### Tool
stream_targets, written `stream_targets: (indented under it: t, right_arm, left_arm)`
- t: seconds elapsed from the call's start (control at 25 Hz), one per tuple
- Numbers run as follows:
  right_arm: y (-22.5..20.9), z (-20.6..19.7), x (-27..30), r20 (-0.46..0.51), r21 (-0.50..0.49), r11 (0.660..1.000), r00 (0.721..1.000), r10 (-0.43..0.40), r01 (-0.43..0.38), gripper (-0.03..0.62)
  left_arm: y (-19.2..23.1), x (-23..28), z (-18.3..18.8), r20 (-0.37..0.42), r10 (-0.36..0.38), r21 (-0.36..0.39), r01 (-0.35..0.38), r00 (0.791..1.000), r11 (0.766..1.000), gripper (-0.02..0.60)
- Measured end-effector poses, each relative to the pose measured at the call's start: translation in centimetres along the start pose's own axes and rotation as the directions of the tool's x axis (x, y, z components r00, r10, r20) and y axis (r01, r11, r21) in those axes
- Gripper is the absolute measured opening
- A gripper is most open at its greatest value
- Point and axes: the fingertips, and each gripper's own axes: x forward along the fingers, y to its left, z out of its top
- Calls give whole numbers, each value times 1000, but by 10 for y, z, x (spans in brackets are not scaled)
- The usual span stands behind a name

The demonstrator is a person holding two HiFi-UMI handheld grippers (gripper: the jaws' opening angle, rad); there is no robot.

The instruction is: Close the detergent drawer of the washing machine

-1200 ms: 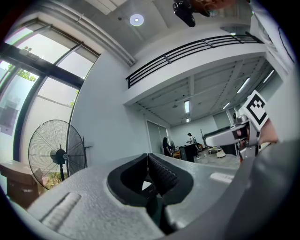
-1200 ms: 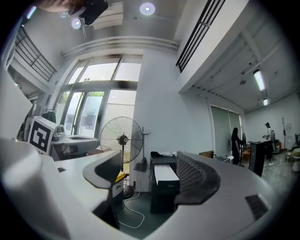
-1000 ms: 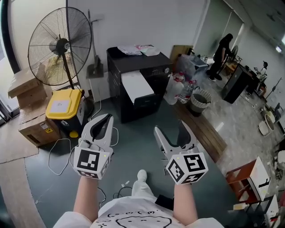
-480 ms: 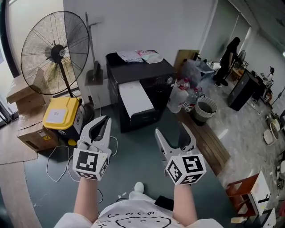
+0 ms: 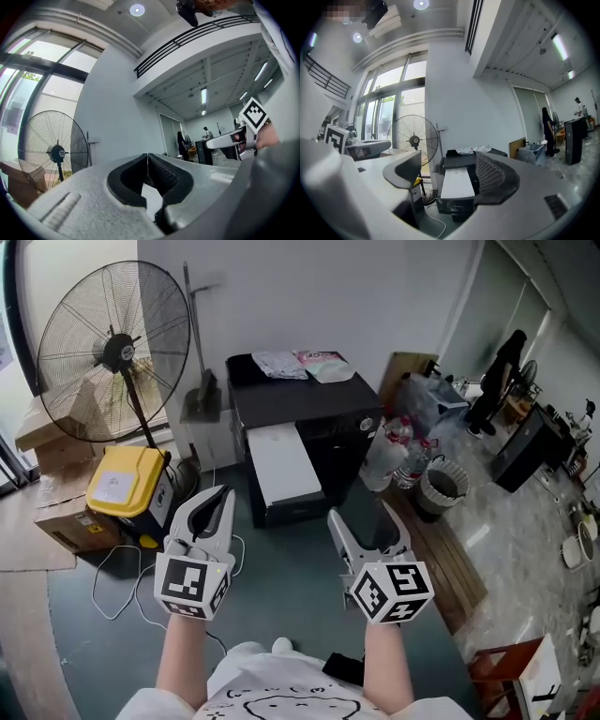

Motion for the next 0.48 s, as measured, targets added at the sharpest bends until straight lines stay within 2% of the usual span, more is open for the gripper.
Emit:
stream_targets:
  t: [0.32,0.48]
  right_arm:
    - [-21,-30,28,-18,102,994,999,30,-28,359]
    - [-28,-54,40,-65,142,990,997,29,-20,359]
  left_arm:
    - [-3,29,-18,-38,-5,7,5,999,1000,17]
    - [-4,42,-32,-69,-24,5,25,997,1000,17]
